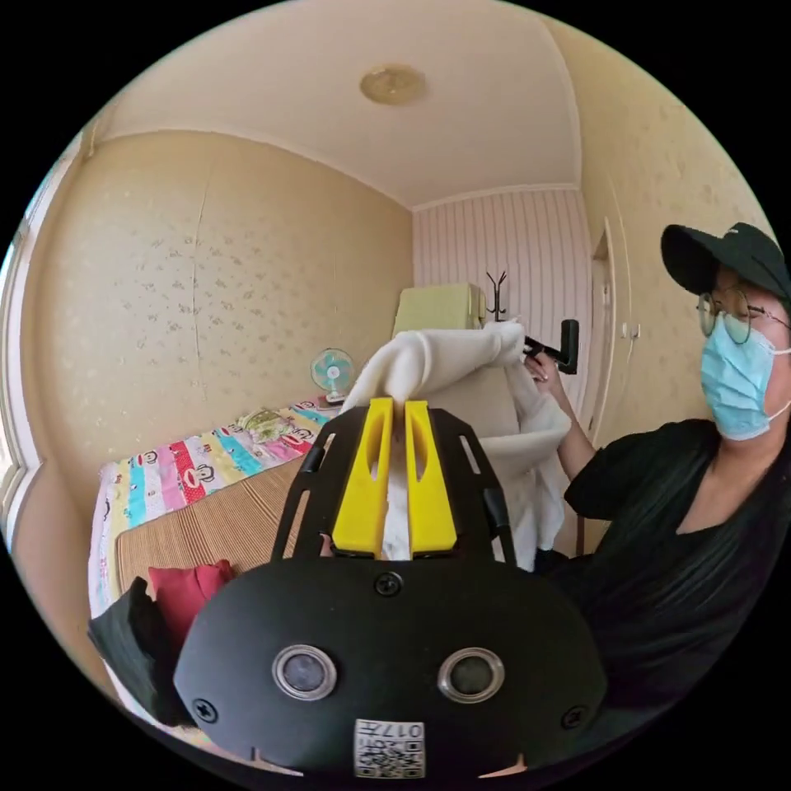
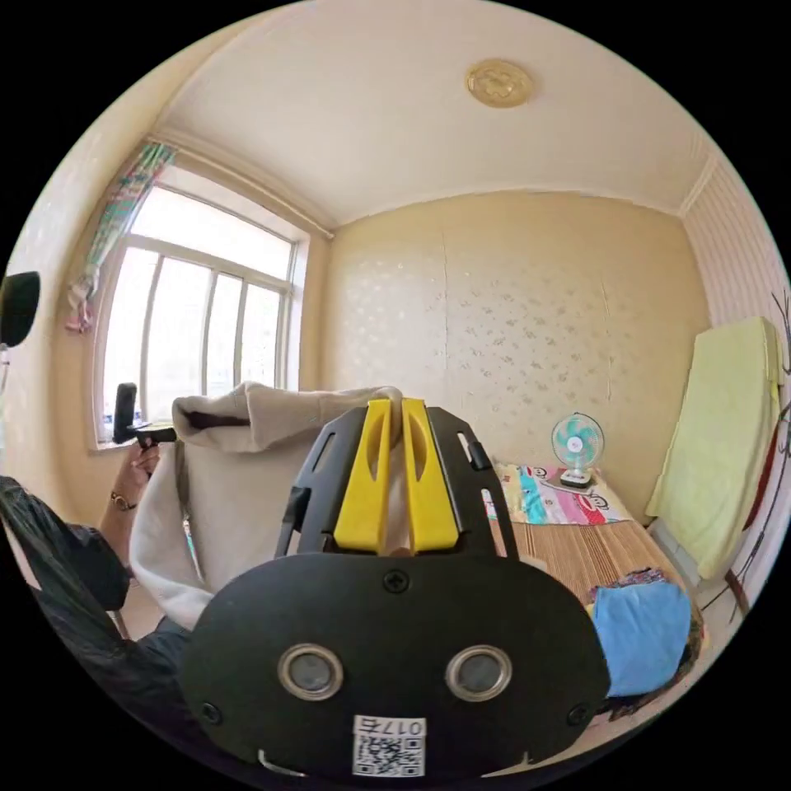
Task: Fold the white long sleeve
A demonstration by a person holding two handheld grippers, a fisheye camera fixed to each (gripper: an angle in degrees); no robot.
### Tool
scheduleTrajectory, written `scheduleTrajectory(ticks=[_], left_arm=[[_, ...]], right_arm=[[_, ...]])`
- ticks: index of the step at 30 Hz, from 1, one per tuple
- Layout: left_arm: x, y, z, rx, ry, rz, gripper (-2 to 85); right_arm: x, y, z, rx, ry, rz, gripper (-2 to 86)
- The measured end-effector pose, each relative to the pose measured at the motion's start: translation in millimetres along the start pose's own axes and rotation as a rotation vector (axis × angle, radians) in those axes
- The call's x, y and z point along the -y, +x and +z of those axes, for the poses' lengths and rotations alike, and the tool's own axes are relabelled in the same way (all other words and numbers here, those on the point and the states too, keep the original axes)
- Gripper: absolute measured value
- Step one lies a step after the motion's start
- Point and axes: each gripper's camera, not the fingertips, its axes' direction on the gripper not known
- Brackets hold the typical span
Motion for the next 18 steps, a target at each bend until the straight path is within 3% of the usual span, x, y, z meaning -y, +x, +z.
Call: scheduleTrajectory(ticks=[2,4,5,7,9,12,16,18], left_arm=[[23,-61,61,0.071,-0.139,-0.045,4.6],[11,-149,132,0.245,-0.28,-0.233,8.8],[0,-168,145,0.25,-0.313,-0.295,9.8],[-66,-210,173,0.165,-0.335,-0.51,10.2],[-122,-206,183,0.1,-0.301,-0.553,10.6],[-217,-179,228,0.006,-0.417,-0.604,11.3],[-294,-108,310,-0.133,-0.517,-0.536,12.5],[-303,-78,341,-0.117,-0.548,-0.47,12.9]], right_arm=[[19,5,108,-0.147,-0.164,-0.092,5.1],[5,17,197,-0.238,-0.372,-0.068,5.9],[-17,22,233,-0.294,-0.475,-0.031,5.7],[-58,20,249,-0.32,-0.466,0.016,5.3],[-128,10,249,-0.147,-0.442,0.025,6.0],[-226,7,248,-0.007,-0.531,0.137,7.1],[-321,-4,244,0.0,-0.648,0.23,7.8],[-353,-20,234,0.004,-0.643,0.243,8.5]])
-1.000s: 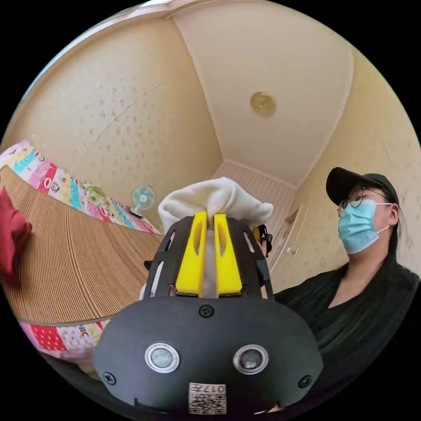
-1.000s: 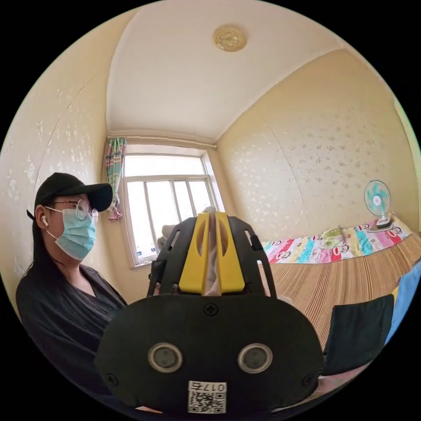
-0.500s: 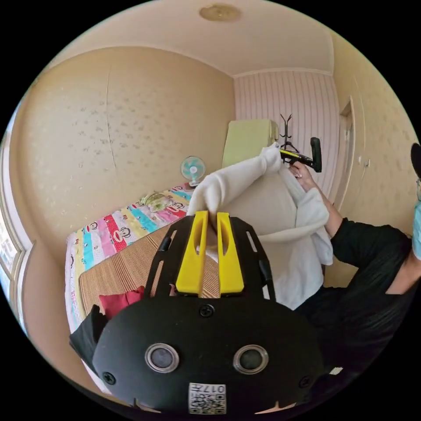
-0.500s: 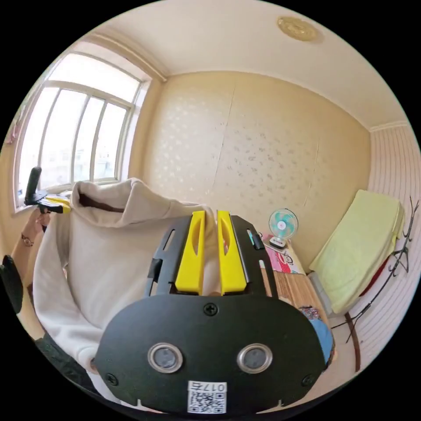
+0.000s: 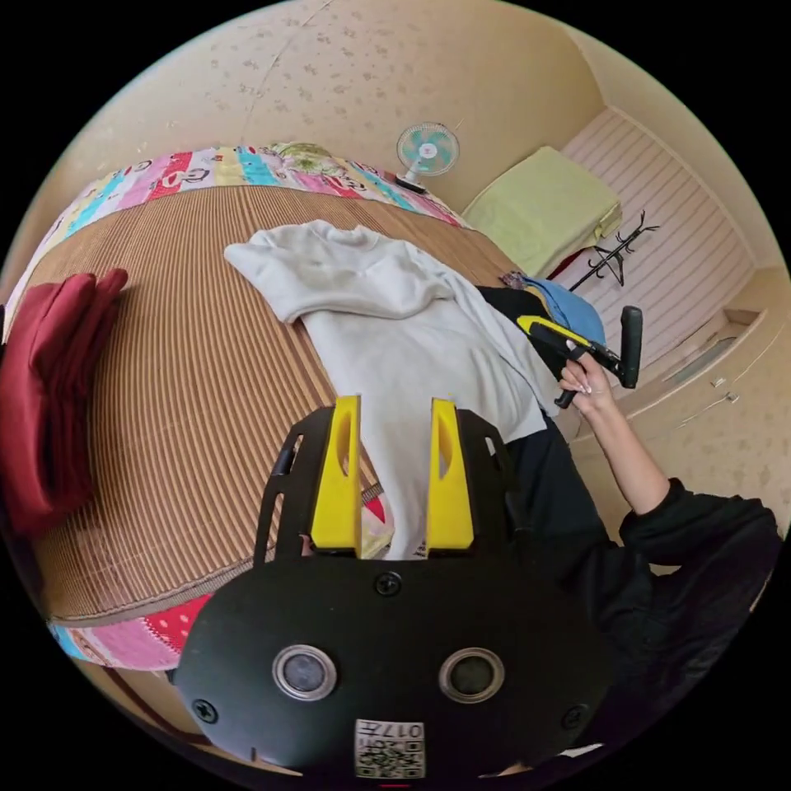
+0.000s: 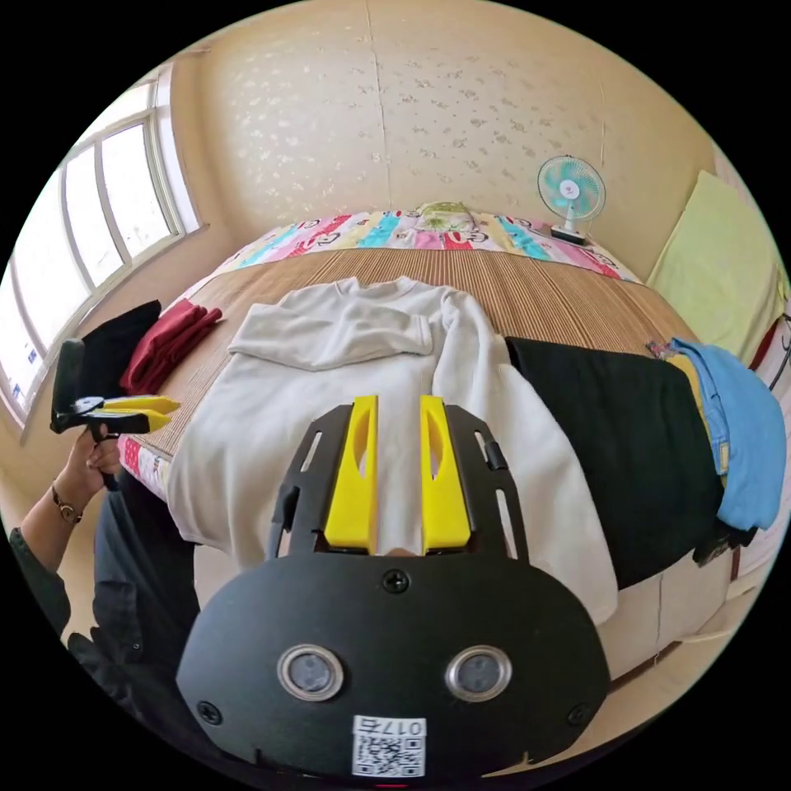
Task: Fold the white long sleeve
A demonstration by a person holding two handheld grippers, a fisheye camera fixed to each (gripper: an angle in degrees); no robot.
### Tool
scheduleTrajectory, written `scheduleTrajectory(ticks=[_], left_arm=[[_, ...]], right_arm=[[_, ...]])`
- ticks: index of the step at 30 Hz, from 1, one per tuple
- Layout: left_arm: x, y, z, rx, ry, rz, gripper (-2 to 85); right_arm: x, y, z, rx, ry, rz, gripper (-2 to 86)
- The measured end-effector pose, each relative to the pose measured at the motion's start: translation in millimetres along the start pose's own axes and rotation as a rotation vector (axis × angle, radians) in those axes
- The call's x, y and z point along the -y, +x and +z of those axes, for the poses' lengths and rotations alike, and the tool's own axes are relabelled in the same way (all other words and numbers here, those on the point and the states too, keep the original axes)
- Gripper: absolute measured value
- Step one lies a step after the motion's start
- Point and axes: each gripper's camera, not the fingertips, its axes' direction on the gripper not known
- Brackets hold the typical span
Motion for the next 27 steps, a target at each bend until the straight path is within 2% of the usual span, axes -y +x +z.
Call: scheduleTrajectory(ticks=[3,4,7,11,15,18,23,27], left_arm=[[-8,12,50,0.159,-0.032,-0.064,13.3],[-18,22,53,0.277,0.032,-0.046,11.2],[-41,38,52,0.378,0.048,-0.014,5.5],[-74,17,20,0.294,0.043,-0.134,3.5],[-112,-7,-13,0.233,0.019,-0.216,3.8],[-144,-11,-30,0.27,0.114,-0.264,3.8],[-148,-14,-57,0.269,0.205,-0.206,9.2],[-158,-21,-57,0.271,0.251,-0.142,9.9]], right_arm=[[-26,-11,14,-0.022,-0.028,-0.01,9.2],[-31,-12,19,-0.025,-0.054,-0.015,9.3],[-59,-4,8,-0.029,0.056,0.025,8.5],[-53,23,-15,0.098,-0.033,0.072,5.5],[-72,41,-28,0.245,-0.017,0.041,3.8],[-58,51,-38,0.22,-0.045,-0.001,3.3],[-47,72,-60,0.207,-0.019,0.019,3.1],[-29,97,-98,0.308,0.113,0.025,3.6]])
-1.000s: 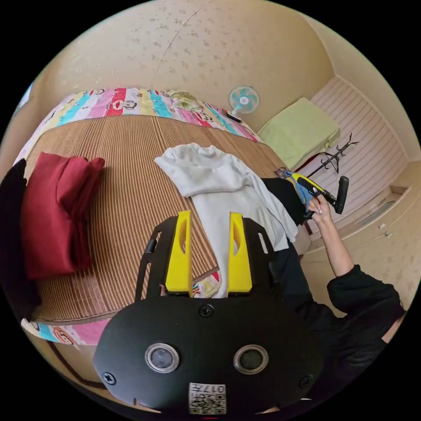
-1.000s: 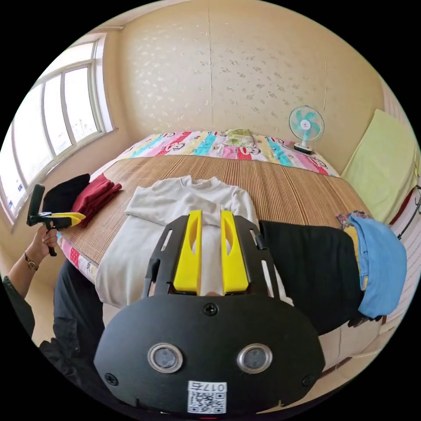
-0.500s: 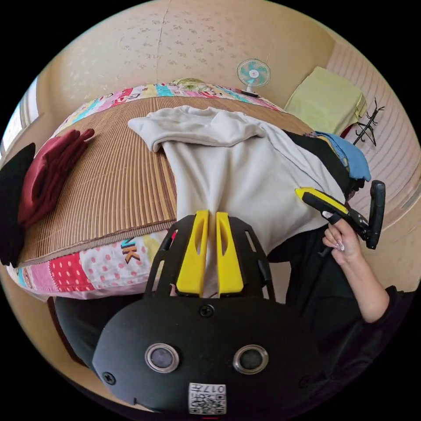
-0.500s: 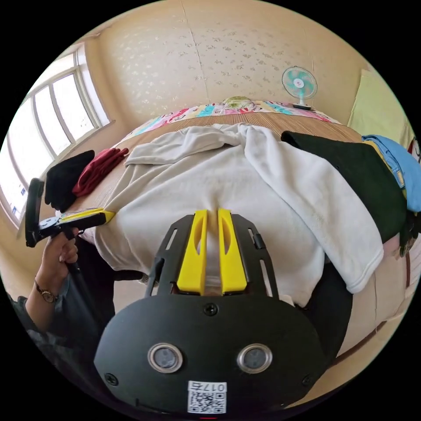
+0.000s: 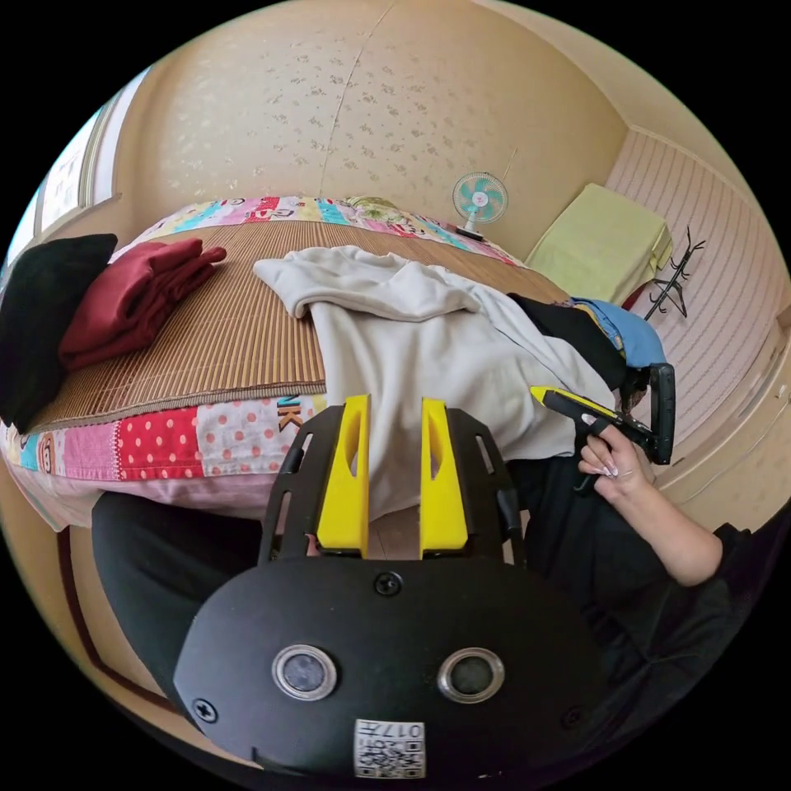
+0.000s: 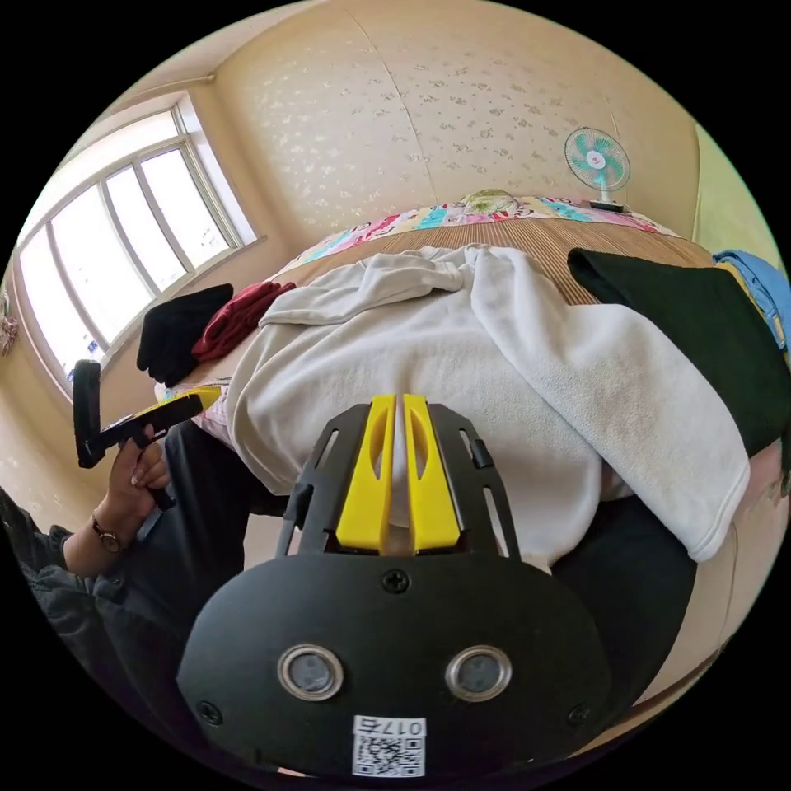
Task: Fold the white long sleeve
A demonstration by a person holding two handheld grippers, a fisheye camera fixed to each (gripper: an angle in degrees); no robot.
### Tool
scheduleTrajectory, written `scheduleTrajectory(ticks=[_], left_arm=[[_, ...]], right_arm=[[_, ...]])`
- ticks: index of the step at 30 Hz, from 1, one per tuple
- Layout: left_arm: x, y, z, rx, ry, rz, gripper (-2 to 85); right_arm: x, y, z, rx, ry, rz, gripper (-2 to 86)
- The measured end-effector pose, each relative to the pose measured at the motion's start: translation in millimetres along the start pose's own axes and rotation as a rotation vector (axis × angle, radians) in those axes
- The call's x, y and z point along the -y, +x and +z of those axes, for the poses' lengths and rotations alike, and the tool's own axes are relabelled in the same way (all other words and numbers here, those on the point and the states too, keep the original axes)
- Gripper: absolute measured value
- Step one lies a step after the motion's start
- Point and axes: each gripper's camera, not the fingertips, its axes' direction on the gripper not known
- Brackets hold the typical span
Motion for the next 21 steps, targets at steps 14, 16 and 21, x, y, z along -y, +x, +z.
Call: scheduleTrajectory(ticks=[14,16,21], left_arm=[[-13,-58,3,-0.012,-0.088,-0.016,8.0],[-16,-61,-1,0.006,-0.089,0.011,8.0],[-15,-68,-8,0.025,-0.1,0.018,8.0]], right_arm=[[235,129,112,0.387,-0.153,0.744,5.6],[271,106,91,0.399,-0.023,0.608,4.2],[311,87,43,0.25,0.149,0.59,3.7]])
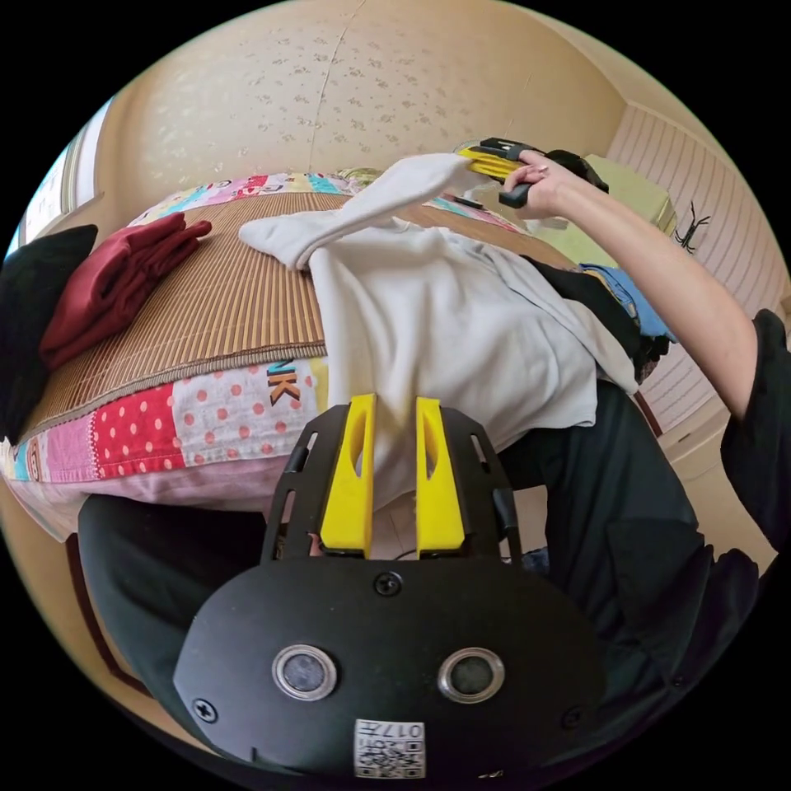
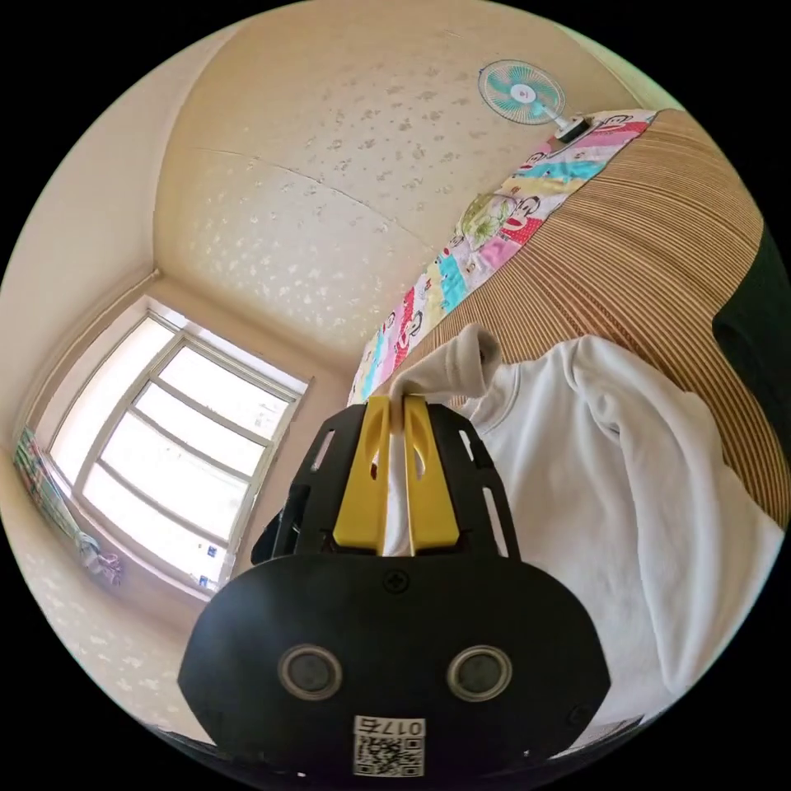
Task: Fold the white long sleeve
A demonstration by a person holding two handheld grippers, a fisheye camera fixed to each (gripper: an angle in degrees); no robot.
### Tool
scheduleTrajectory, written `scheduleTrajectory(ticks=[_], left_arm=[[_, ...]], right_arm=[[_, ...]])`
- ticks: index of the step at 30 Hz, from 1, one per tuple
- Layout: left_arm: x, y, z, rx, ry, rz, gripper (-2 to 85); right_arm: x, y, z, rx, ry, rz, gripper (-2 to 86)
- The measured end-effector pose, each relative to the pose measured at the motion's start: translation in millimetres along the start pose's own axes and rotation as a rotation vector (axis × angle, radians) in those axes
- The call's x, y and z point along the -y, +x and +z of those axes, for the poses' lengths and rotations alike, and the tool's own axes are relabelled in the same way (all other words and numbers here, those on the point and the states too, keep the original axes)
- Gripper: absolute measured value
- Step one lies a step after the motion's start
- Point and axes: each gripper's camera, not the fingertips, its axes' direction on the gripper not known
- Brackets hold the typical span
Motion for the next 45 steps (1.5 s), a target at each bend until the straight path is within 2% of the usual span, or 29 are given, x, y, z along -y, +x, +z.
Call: scheduleTrajectory(ticks=[1,3,6,10,13,15,18,21,25,26,28,31,33,37,40,43,45], left_arm=[[0,-3,-2,-0.002,-0.001,-0.005,8.0],[-1,-8,-5,-0.01,0.001,-0.013,8.0],[-1,-17,-9,-0.027,0.002,-0.028,8.0],[-1,-32,-16,-0.07,0.005,-0.067,7.8],[-1,-40,-19,-0.088,0.004,-0.084,7.7],[1,-41,-20,-0.086,0.0,-0.087,7.6],[4,-42,-21,-0.074,-0.01,-0.092,7.5],[5,-44,-22,-0.064,-0.015,-0.103,7.4],[2,-43,-26,-0.055,-0.008,-0.091,7.3],[2,-44,-26,-0.056,-0.006,-0.088,7.3],[0,-44,-28,-0.062,-0.001,-0.078,7.3],[-1,-46,-30,-0.07,0.001,-0.081,7.1],[-2,-45,-31,-0.073,0.002,-0.085,7.1],[-1,-43,-32,-0.076,-0.007,-0.086,7.2],[-2,-41,-32,-0.077,-0.01,-0.091,7.2],[-3,-37,-32,-0.071,-0.007,-0.092,7.2],[-4,-33,-32,-0.063,-0.003,-0.084,7.2]], right_arm=[[1,5,1,-0.047,-0.003,0.027,3.8],[2,36,7,-0.287,-0.076,0.081,4.7],[-11,70,-13,-0.45,-0.136,0.039,6.1],[-59,74,-88,-0.417,-0.125,-0.105,7.3],[-109,75,-187,-0.454,-0.025,-0.148,8.9],[-148,100,-268,-0.506,0.077,-0.034,10.0],[-182,157,-332,-0.482,0.089,0.198,11.6],[-197,208,-347,-0.402,0.062,0.316,13.1],[-192,225,-302,-0.303,-0.033,0.251,13.0],[-190,221,-283,-0.333,-0.07,0.243,11.8],[-188,195,-274,-0.408,-0.018,0.202,7.3],[-167,130,-296,-0.446,0.191,0.025,4.0],[-130,81,-323,-0.547,0.339,-0.096,3.4],[-68,25,-326,-0.573,0.362,-0.28,2.9],[-39,-9,-281,-0.64,0.313,-0.348,2.8],[-42,-70,-216,-0.494,0.286,-0.443,2.8],[-67,-138,-149,-0.34,0.236,-0.595,2.9]])
